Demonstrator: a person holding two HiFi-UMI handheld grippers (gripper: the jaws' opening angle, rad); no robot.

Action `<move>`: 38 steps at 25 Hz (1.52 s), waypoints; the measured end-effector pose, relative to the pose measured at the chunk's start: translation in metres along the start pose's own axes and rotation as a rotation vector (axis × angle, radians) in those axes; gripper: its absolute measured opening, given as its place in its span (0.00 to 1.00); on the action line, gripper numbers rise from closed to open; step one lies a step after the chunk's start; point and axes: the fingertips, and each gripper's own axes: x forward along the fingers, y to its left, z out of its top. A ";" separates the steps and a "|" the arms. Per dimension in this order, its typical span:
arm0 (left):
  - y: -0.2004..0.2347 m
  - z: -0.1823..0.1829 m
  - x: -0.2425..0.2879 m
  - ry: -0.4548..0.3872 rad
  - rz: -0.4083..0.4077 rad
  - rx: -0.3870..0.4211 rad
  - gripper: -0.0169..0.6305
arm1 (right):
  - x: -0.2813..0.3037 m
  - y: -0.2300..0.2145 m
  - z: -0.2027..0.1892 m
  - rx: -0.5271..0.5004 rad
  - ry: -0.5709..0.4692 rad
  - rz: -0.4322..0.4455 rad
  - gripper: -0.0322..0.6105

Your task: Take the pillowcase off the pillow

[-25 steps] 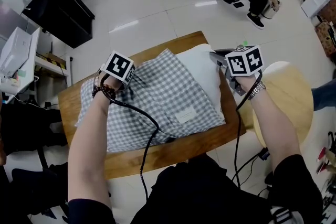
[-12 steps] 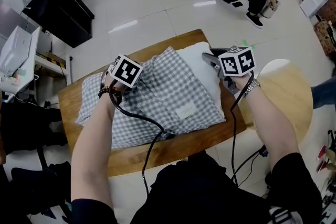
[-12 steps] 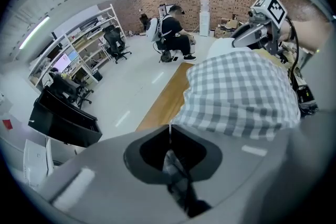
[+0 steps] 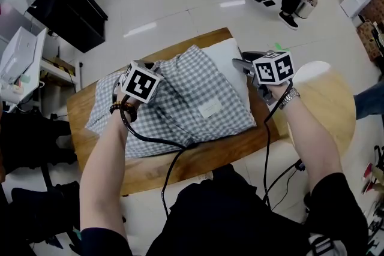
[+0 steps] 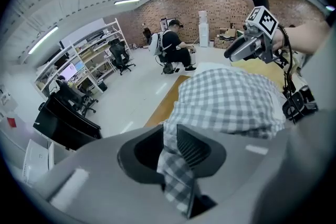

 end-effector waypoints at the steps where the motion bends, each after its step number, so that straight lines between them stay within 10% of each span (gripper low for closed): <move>1: -0.003 0.003 -0.007 -0.028 0.010 0.009 0.16 | -0.003 0.003 -0.005 0.000 -0.001 -0.001 0.36; 20: -0.178 -0.043 -0.063 -0.090 -0.076 0.097 0.39 | -0.047 0.042 -0.120 0.121 0.077 0.048 0.37; 38: -0.231 -0.099 -0.008 0.057 0.252 0.487 0.50 | -0.024 0.050 -0.159 0.249 0.150 0.123 0.41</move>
